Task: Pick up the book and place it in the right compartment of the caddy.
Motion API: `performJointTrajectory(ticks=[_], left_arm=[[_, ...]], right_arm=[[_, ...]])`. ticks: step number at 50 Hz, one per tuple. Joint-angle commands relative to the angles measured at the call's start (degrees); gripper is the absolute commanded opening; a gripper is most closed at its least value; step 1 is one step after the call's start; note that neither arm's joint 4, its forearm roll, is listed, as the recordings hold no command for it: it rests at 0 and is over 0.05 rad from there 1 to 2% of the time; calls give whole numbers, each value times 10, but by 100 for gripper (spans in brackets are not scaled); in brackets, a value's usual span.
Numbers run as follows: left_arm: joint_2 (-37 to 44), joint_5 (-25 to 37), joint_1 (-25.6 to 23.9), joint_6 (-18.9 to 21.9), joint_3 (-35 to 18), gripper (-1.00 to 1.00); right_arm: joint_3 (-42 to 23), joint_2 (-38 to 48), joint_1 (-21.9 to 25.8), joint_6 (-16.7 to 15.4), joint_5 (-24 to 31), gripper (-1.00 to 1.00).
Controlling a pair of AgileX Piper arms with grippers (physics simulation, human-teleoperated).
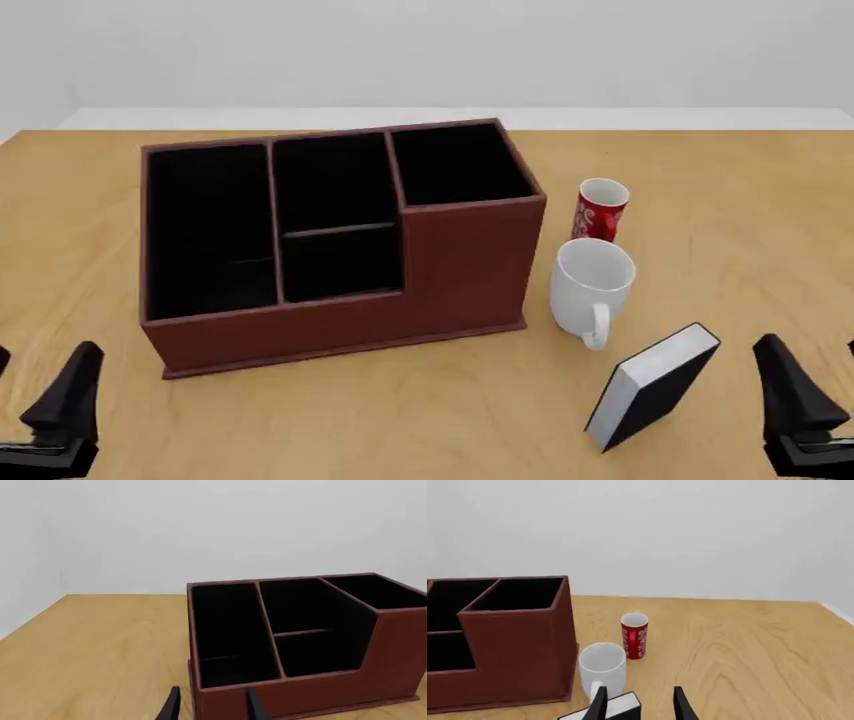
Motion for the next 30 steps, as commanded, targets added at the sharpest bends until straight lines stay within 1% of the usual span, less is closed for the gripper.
performJointTrajectory(ticks=[1, 3, 4, 6, 7, 8, 9, 10, 11, 12, 13, 14, 15, 16, 17, 18, 19, 21, 22, 23, 24, 25, 26, 28, 30], left_arm=[[0, 0, 0, 0, 0, 100], [0, 0, 0, 0, 0, 100], [0, 0, 0, 0, 0, 100], [0, 0, 0, 0, 0, 100], [0, 0, 0, 0, 0, 100], [0, 0, 0, 0, 0, 100], [0, 0, 0, 0, 0, 100], [0, 0, 0, 0, 0, 100], [0, 0, 0, 0, 0, 100], [0, 0, 0, 0, 0, 100], [0, 0, 0, 0, 0, 100], [0, 0, 0, 0, 0, 100], [0, 0, 0, 0, 0, 100], [0, 0, 0, 0, 0, 100], [0, 0, 0, 0, 0, 100], [0, 0, 0, 0, 0, 100], [0, 0, 0, 0, 0, 100], [0, 0, 0, 0, 0, 100], [0, 0, 0, 0, 0, 100], [0, 0, 0, 0, 0, 100], [0, 0, 0, 0, 0, 100], [0, 0, 0, 0, 0, 100], [0, 0, 0, 0, 0, 100], [0, 0, 0, 0, 0, 100], [0, 0, 0, 0, 0, 100]], right_arm=[[-1, 6, -4, -27, -22, 100], [-24, 14, 5, -28, -4, 100], [-35, 24, 6, -39, -1, 100], [-49, 37, 17, -37, 1, 100], [-56, 71, 15, -52, -13, 100], [-60, 88, 15, -62, -21, 100], [-67, 87, 17, -57, -19, 100], [-78, 109, 19, -49, -27, 100], [-80, 156, 19, -57, -49, 100], [-87, 147, 23, -58, -46, 100], [-97, 176, 26, -61, -54, 100], [-98, 202, 28, -72, -65, 100], [-105, 206, 30, -73, -69, 100], [-111, 230, 36, -72, -72, 100], [-121, 256, 29, -77, -80, 100], [-127, 257, 28, -75, -80, 100], [-142, 280, 33, -67, -78, 100], [-158, 291, 30, -76, -80, 100], [-167, 317, 26, -95, -88, 100], [-170, 337, 24, -95, -96, 100], [-176, 363, 14, -104, -110, 100], [-177, 360, 22, -115, -112, 100], [-177, 377, 21, -137, -124, 100], [-181, 394, 21, -150, -134, 100], [-188, 411, 31, -165, -135, 100]])
